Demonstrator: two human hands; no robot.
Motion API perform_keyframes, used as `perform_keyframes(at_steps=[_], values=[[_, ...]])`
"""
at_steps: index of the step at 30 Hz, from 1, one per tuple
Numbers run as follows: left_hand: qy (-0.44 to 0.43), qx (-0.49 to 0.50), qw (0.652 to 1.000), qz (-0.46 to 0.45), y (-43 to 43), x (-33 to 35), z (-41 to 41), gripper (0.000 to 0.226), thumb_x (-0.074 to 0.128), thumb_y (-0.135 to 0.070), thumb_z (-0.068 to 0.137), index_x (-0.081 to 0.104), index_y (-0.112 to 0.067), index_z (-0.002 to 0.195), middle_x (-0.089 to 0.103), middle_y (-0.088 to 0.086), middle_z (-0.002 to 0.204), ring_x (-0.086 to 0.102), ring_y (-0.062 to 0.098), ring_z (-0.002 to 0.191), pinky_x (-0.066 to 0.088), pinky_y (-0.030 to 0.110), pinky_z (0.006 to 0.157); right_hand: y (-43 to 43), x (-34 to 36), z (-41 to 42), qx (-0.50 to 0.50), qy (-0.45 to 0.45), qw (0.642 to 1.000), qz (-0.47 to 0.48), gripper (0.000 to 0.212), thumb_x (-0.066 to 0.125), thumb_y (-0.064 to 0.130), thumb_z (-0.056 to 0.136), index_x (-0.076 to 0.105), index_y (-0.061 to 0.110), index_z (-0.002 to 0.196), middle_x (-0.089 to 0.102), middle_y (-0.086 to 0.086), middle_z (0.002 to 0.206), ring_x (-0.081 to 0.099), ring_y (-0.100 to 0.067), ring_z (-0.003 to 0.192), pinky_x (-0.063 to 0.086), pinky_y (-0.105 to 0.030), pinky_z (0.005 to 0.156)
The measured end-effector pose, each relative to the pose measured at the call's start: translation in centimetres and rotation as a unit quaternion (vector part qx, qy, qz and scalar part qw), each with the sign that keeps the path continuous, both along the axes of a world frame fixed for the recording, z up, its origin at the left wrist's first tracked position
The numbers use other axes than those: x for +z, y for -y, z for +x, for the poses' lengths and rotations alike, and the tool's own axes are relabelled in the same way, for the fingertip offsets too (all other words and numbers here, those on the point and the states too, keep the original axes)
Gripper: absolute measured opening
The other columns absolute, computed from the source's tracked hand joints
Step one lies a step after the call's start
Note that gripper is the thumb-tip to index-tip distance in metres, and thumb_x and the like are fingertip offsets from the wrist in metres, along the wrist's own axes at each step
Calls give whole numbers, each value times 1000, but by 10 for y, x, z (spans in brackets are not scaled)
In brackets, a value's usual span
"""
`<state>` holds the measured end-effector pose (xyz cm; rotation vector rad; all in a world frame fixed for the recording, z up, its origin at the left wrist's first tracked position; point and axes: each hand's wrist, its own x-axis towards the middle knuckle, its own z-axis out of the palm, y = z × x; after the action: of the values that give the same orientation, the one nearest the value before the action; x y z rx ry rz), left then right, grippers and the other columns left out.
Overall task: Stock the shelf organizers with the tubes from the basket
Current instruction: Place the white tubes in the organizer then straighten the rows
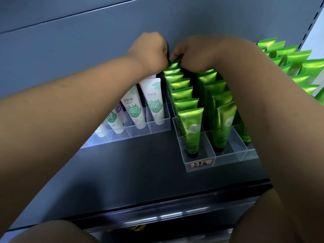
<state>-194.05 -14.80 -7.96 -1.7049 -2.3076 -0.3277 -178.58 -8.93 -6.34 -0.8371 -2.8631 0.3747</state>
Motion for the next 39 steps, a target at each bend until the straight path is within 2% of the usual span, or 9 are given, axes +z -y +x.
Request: perform_keyframes(at_steps=[8, 12, 15, 20, 25, 29, 33, 37, 39], values=[[15, 22, 1000, 10, 6, 0, -4, 18, 61, -19, 82, 75, -11, 89, 73, 14, 92, 66, 37, 89, 48, 32, 73, -4, 2, 0, -3, -30, 1000, -6, 41, 53, 4, 91, 71, 25, 121, 69, -3, 124, 62, -26, 114, 49, -39, 105], [16, 38, 998, 36, 19, 9, 6, 24, 59, -25, 85, 75, -8, 91, 72, 18, 94, 65, 39, 93, 52, 36, 76, 3, 8, 3, 12, -42, 999, 10, 27, 59, 21, 95, 71, 20, 120, 69, -7, 123, 62, -27, 114, 49, -36, 101], [-3, 64, 995, 71, 36, 16, 18, 30, 53, -34, 88, 70, -10, 90, 71, 17, 94, 64, 41, 92, 52, 38, 74, 12, 8, 5, 17, -72, 997, 37, 33, 55, 34, 98, 69, 14, 120, 69, -11, 120, 61, -29, 112, 49, -37, 97], [-66, 131, 979, 138, 80, 23, 49, 37, 46, -44, 99, 61, -10, 103, 67, 19, 104, 60, 42, 103, 42, 41, 73, 35, -3, 24, 34, -162, 984, 70, 43, 45, 44, 98, 60, 15, 126, 62, -11, 128, 56, -32, 121, 47, -46, 100], [-72, 128, 978, 145, 129, 7, 82, 55, 37, -52, 94, 67, -8, 108, 70, 18, 112, 53, 39, 128, 47, 50, 95, 63, -21, 81, 17, -229, 960, 162, 50, 46, 42, 98, 58, 12, 137, 60, -11, 136, 49, -33, 135, 43, -48, 108], [-42, 91, 981, 167, 159, -10, 112, 57, 36, -54, 94, 68, -12, 114, 70, 8, 123, 42, 34, 143, 38, 53, 111, 72, -29, 126, 6, -244, 960, 138, 47, 49, 37, 100, 60, 10, 137, 60, -10, 138, 46, -29, 140, 40, -41, 113], [-9, 92, 983, 162, 178, -15, 140, 61, 32, -57, 95, 68, -14, 119, 71, 4, 125, 42, 31, 143, 38, 53, 113, 81, -27, 156, -19, -270, 958, 90, 42, 54, 30, 103, 57, 13, 141, 57, -6, 144, 41, -21, 144, 34, -28, 112], [-3, 84, 984, 159, 181, -13, 156, 58, 37, -56, 93, 69, -15, 117, 72, 5, 122, 47, 32, 140, 42, 52, 109, 88, -38, 178, 8, -254, 961, 112, 45, 53, 32, 102, 57, 10, 141, 59, -10, 142, 46, -28, 140, 42, -41, 112], [4, 72, 986, 153, 180, -12, 162, 56, 40, -57, 92, 68, -16, 118, 71, 5, 122, 47, 31, 139, 43, 50, 108, 89, -40, 190, 11, -255, 962, 101, 46, 53, 32, 103, 55, 11, 143, 57, -8, 145, 42, -25, 143, 37, -36, 115]])
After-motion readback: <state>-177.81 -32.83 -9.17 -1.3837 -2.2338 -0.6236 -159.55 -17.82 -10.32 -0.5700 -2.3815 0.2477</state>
